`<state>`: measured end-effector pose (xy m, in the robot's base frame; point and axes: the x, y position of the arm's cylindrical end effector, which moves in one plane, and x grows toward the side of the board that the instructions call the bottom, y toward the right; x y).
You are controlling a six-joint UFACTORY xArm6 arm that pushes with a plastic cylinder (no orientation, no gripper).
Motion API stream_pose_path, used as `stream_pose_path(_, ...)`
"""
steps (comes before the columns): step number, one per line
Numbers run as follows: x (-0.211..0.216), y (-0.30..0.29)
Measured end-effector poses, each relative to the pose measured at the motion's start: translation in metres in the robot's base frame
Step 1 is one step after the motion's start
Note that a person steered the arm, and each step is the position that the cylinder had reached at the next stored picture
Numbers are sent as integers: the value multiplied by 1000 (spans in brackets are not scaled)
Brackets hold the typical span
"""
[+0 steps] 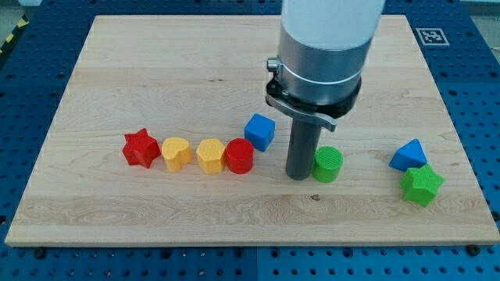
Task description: Move the green circle above the blue triangle
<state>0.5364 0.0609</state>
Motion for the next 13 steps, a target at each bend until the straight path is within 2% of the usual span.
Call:
stream_pose_path(2,3,43)
stream_pose_path(5,43,46)
stream_pose_path(6,39,51)
stream_pose_path(11,-39,75)
stream_pose_path(13,-72,44)
